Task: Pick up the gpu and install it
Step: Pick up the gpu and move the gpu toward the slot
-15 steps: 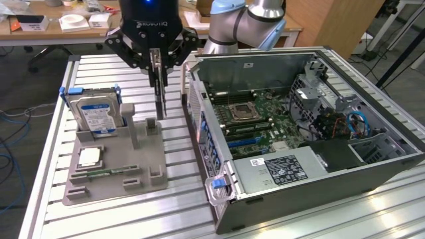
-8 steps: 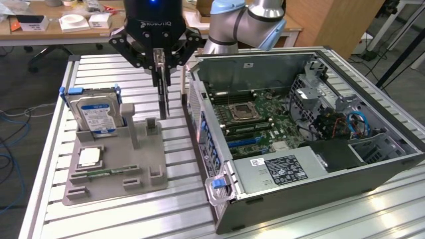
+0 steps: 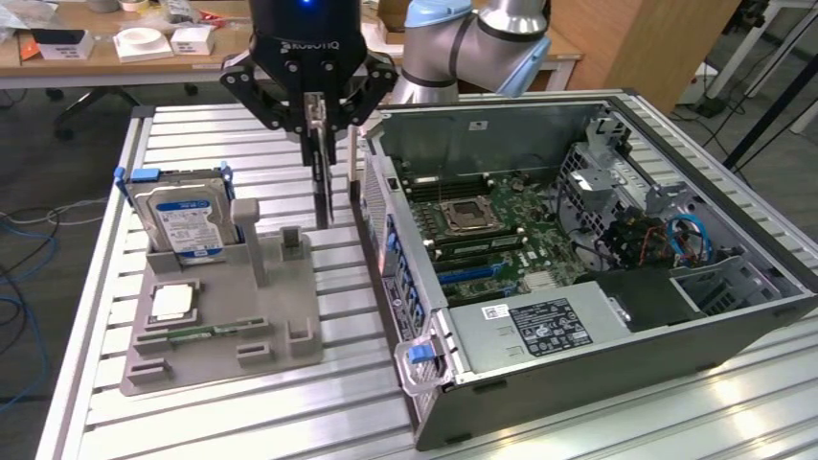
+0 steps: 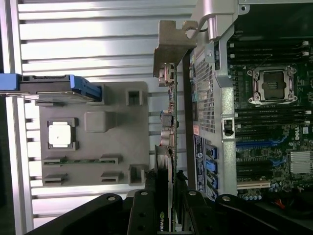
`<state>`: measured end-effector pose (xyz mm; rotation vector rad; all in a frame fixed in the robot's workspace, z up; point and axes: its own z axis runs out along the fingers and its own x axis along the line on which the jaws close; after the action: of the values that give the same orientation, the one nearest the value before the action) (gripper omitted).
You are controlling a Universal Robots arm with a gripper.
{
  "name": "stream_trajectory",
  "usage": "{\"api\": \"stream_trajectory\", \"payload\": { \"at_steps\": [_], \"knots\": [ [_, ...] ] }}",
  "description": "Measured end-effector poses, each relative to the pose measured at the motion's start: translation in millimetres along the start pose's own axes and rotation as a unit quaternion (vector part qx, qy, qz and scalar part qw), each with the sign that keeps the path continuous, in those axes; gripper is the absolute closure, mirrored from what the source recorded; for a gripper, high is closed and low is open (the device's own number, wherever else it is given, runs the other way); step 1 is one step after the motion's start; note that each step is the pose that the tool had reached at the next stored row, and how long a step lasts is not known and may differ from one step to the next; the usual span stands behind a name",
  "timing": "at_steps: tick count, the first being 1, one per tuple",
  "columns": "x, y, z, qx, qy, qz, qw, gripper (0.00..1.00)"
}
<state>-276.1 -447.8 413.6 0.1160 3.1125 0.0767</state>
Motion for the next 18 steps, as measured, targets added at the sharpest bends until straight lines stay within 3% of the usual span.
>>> {"api": "stream_trajectory", "payload": {
  "at_steps": [18],
  "knots": [
    [-13.6, 1.2, 0.4, 0.0000, 0.0000, 0.000, 1.0000, 0.74]
  ]
}}
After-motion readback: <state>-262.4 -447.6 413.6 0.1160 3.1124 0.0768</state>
